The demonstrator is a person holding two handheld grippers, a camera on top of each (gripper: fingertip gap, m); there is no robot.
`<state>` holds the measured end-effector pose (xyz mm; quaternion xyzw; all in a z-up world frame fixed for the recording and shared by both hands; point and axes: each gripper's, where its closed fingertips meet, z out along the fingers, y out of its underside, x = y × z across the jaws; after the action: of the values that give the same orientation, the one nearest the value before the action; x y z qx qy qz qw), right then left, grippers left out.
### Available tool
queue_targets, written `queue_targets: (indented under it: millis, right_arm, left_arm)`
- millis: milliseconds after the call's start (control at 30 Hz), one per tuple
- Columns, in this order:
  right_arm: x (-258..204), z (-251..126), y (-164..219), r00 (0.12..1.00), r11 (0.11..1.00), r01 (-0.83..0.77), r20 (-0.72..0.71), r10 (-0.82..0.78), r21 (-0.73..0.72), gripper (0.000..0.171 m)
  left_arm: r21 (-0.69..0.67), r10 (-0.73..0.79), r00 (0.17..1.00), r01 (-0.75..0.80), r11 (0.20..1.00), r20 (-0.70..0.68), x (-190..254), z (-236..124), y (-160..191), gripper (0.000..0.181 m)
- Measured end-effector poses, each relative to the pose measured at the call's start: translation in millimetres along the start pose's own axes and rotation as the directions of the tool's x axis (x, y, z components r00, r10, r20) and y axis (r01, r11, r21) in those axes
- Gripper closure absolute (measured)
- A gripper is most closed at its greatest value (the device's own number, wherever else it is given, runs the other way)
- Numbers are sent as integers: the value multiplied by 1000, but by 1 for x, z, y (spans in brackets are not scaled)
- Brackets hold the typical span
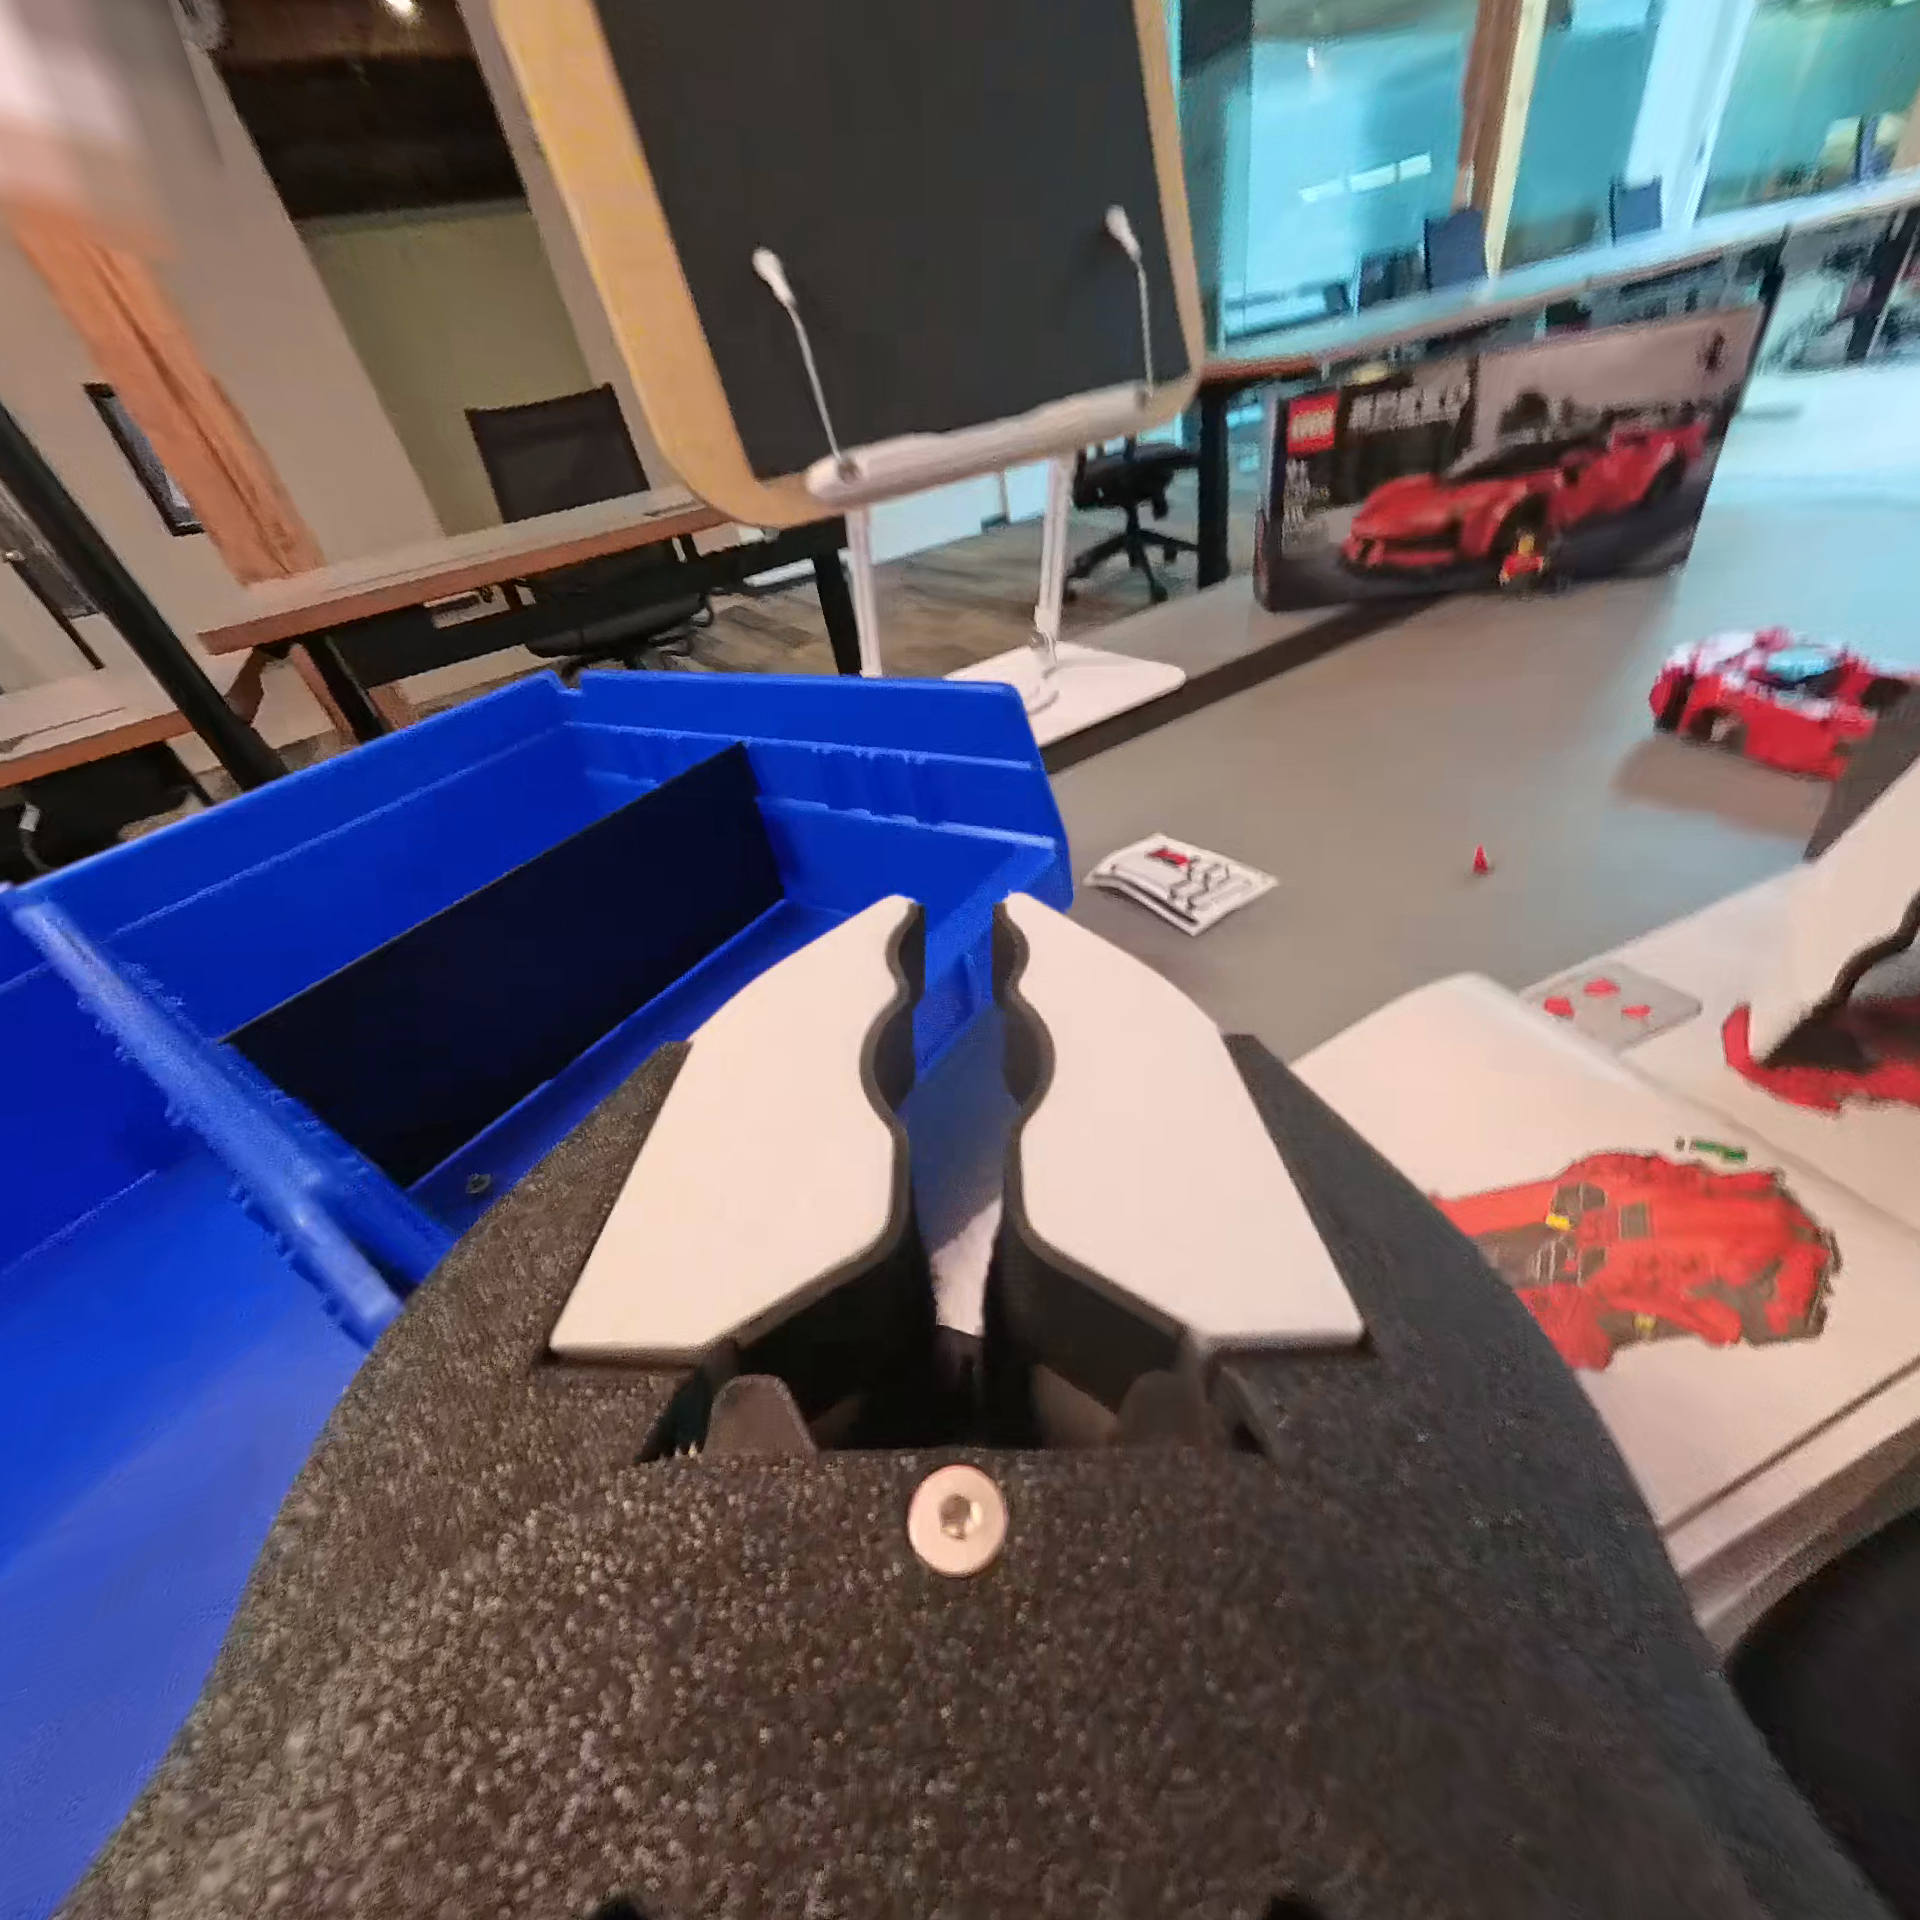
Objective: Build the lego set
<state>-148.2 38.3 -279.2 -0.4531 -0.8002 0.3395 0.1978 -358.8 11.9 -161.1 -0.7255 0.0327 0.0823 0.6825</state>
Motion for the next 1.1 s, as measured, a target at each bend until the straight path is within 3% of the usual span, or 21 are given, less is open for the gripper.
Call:
queue_targets:
  millis: [67,133,233,267,367,433,600,733,800,867,967,1033,1100]
  right_arm:
    - [-2,-1,-2,1000,1000,14,-17,-14,-26,131]
    - [-8,-4,-20,1000,998,7,-15,-6,60,134]
    - [-45,-8,-61,991,976,6,131,-36,218,154]
    - [-57,-3,-65,985,979,3,171,-38,202,156]
    - [-85,20,-47,958,1000,4,286,-1,-12,130]
    - [-90,32,-43,955,998,-19,295,36,-61,119]
    - [-103,53,-57,964,999,44,261,-47,16,97]
    - [-110,63,-63,963,991,125,234,-133,51,91]
    - [-112,53,-63,951,990,125,276,-136,59,101]
    - [-113,28,-71,929,988,81,348,-122,129,125]
    - [-67,0,-69,977,987,-76,207,45,144,146]
    - [-29,-4,-40,976,976,-216,28,215,16,131]
    - [-14,-3,-14,969,966,-237,-94,227,-102,116]
  left_arm:
    - [-50,72,997,-73,996,-17,7,3,8,173]
    - [-81,141,989,-144,986,-43,14,4,13,176]
    - [-113,180,983,-183,977,-34,13,5,17,175]
    - [-114,187,982,-189,975,-27,12,5,17,176]
    - [-103,196,981,-196,975,-15,10,3,15,176]
    - [-93,198,980,-199,976,-15,11,3,13,176]
    - [-95,214,977,-215,972,-16,13,4,15,176]
    - [-116,214,975,-219,969,-52,20,5,21,176]
    - [-129,236,969,-243,961,-66,24,5,24,176]
    - [-141,268,961,-276,951,-72,25,5,26,176]
    - [-148,305,948,-316,937,-93,30,5,28,176]
    - [-146,323,937,-341,929,-135,39,6,31,176]
    - [-142,334,921,-365,920,-200,53,6,37,175]
